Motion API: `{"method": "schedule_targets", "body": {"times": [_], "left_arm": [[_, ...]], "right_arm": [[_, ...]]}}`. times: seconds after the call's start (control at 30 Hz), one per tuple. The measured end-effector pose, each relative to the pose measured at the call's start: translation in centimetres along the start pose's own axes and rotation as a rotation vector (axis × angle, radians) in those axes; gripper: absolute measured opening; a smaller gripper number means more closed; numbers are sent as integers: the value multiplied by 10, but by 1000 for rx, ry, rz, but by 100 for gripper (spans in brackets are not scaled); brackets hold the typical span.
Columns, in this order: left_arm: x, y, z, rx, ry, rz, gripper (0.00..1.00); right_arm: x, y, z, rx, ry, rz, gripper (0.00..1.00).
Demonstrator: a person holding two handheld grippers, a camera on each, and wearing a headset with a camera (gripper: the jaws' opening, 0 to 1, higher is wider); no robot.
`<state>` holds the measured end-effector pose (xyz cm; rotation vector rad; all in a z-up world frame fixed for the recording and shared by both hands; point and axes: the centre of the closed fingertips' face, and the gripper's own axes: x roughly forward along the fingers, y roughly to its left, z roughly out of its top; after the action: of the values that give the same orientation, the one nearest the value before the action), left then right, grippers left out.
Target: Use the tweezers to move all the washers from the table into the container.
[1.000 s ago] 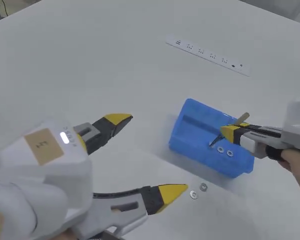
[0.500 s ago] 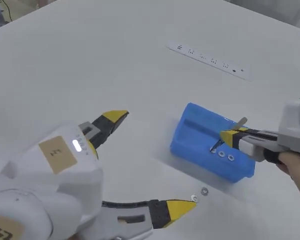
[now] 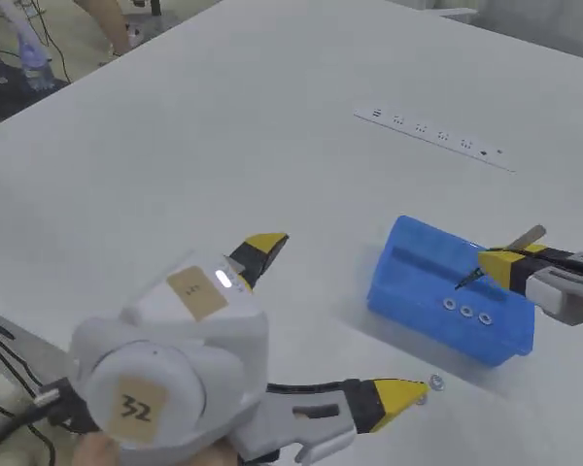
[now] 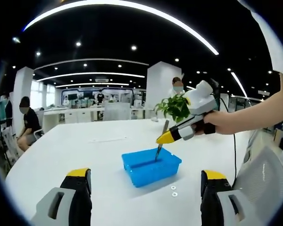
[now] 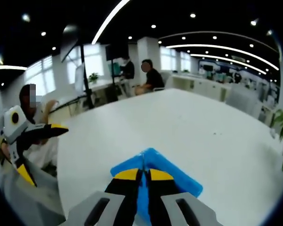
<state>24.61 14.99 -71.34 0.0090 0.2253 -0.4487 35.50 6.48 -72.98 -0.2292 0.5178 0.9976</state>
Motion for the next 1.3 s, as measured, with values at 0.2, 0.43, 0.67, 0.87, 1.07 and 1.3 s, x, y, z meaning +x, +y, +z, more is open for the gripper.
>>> {"method": "schedule_targets", "body": {"times": [0.2,0.43,0.67,0.87,1.07,1.3], "left_arm": [[-7,15,10,70,-49,101,98],[-6,16,1,22,-12,97,98],[-5,12,-3,16,3,71,96],[-6,7,-4,8,-3,44,96],[-7,7,0,-15,-28,25,95],[-2,3,-9,-110,4,-37,99]], "right_arm": [[-17,25,4,-22,-9,16,3],[-18,49,-19,17,46,53,3],[-8,51,-50,96,82,38,3],[-4,46,-76,161,119,-38,3],[0,43,-89,210,144,-68,3],[0,44,-85,220,130,-87,3]]}}
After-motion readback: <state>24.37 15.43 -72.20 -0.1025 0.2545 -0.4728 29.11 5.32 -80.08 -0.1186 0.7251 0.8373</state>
